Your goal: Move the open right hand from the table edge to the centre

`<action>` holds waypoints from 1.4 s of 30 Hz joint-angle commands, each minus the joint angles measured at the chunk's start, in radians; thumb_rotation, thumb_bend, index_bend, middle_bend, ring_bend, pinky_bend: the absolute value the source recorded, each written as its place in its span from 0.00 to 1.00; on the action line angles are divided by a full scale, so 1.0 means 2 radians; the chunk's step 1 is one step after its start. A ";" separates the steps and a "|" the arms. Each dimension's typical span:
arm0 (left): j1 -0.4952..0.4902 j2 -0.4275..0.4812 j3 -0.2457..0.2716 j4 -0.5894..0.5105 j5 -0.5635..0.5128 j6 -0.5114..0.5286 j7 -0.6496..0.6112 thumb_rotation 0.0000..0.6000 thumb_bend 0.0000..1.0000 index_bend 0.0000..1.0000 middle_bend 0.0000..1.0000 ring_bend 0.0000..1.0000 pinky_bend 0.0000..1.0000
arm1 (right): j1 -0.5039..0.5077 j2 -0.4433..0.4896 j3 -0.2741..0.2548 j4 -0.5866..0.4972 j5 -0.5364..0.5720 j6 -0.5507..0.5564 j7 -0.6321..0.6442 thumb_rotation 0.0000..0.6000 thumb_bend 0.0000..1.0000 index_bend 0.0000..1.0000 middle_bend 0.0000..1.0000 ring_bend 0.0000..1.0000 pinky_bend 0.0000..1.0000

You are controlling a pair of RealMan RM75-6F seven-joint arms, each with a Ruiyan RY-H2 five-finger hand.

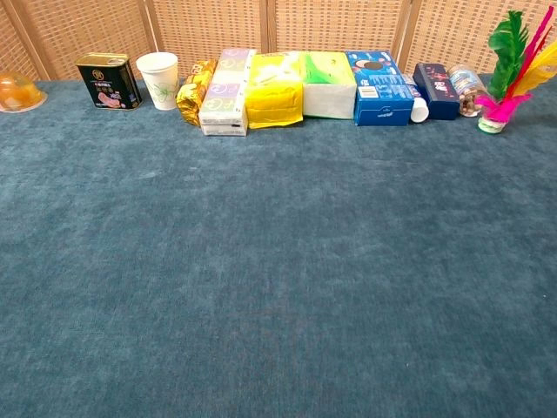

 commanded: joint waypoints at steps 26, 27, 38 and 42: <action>-0.004 -0.003 -0.002 -0.002 -0.008 -0.010 0.008 0.91 0.03 0.00 0.00 0.00 0.00 | 0.047 0.018 -0.005 -0.032 -0.044 -0.090 0.105 0.00 0.00 0.09 0.00 0.00 0.00; -0.004 -0.003 -0.002 -0.002 -0.007 -0.010 0.009 0.91 0.03 0.00 0.00 0.00 0.00 | 0.058 0.023 -0.006 -0.040 -0.057 -0.099 0.101 0.00 0.00 0.09 0.00 0.00 0.00; -0.002 0.001 -0.006 0.000 -0.013 -0.007 -0.004 0.91 0.03 0.00 0.00 0.00 0.00 | 0.189 -0.018 -0.015 -0.054 -0.197 -0.182 0.114 0.00 0.00 0.09 0.00 0.00 0.00; -0.003 0.001 -0.009 0.002 -0.021 -0.011 -0.009 0.91 0.03 0.00 0.00 0.00 0.00 | 0.224 -0.052 -0.025 -0.056 -0.220 -0.217 0.098 0.00 0.00 0.09 0.00 0.00 0.00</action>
